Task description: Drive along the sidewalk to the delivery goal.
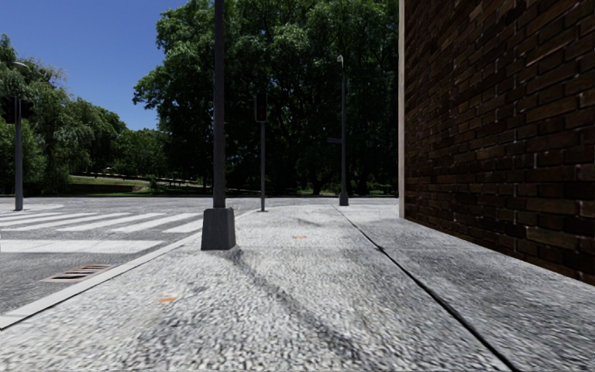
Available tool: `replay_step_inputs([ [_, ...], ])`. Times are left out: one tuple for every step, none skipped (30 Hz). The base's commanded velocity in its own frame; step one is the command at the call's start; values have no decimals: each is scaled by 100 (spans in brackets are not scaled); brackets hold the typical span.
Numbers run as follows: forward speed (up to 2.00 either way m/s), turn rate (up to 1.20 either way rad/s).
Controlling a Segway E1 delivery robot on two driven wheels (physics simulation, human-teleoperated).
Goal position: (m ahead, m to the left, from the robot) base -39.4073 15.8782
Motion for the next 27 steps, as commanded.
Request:
replay_step_inputs([
  [192,0],
  [192,0],
  [192,0],
  [192,0],
  [192,0],
  [192,0],
  [192,0],
  [192,0],
  [192,0],
  [192,0],
  [192,0],
  [192,0],
  [192,0],
  [192,0],
  [192,0],
  [192,0],
  [192,0],
  [192,0],
  [192,0],
  [192,0],
  [192,0],
  [192,0],
  [192,0],
  [192,0],
  [192,0],
  [192,0],
  [192,0],
])
